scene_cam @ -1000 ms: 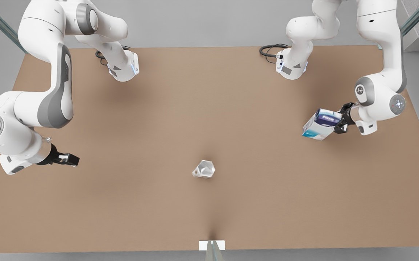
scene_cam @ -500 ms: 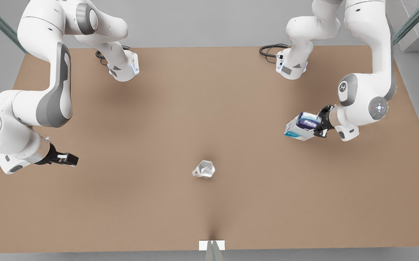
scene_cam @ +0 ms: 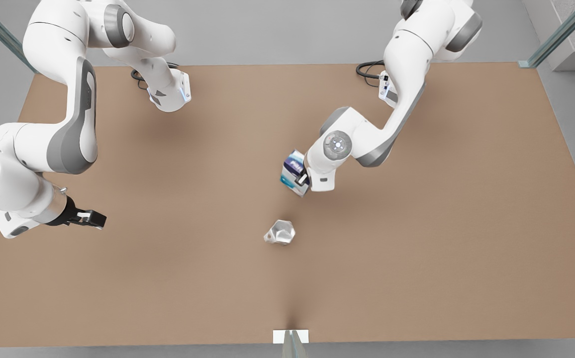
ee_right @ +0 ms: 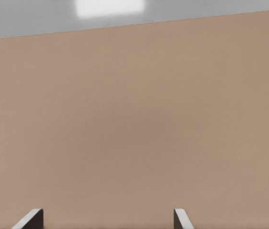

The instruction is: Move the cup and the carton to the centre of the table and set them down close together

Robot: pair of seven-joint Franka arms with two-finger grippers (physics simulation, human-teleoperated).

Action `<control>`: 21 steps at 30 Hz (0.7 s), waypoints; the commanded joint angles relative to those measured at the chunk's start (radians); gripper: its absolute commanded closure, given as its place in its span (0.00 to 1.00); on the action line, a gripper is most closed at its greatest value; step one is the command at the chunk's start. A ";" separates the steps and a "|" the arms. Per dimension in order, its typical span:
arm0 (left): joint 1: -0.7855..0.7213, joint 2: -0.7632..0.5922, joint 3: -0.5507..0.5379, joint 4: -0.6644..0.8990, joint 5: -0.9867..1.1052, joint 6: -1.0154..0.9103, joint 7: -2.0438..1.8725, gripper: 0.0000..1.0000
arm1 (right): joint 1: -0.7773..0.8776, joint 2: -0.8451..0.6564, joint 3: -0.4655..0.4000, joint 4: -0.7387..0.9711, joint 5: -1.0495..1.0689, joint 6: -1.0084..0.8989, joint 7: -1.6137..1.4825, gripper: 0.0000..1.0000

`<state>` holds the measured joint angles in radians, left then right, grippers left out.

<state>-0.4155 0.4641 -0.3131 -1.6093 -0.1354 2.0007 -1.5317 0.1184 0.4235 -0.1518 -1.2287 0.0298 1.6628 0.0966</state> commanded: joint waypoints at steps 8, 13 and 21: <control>0.000 0.028 0.008 0.000 0.013 0.041 -0.001 0.00 | 0.000 0.000 0.000 0.000 -0.002 0.002 0.000 0.00; 0.000 0.015 0.011 0.000 0.010 0.027 -0.011 0.00 | 0.000 0.001 0.000 0.000 -0.002 0.002 0.000 0.00; 0.306 -0.168 0.288 0.249 0.029 -0.531 1.118 0.00 | -0.003 -0.009 0.000 0.021 0.009 -0.002 0.000 0.00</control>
<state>-0.0397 0.2953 -0.0239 -1.3575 -0.1303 1.4710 -0.4119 0.1147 0.4143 -0.1522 -1.2073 0.0383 1.6575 0.0928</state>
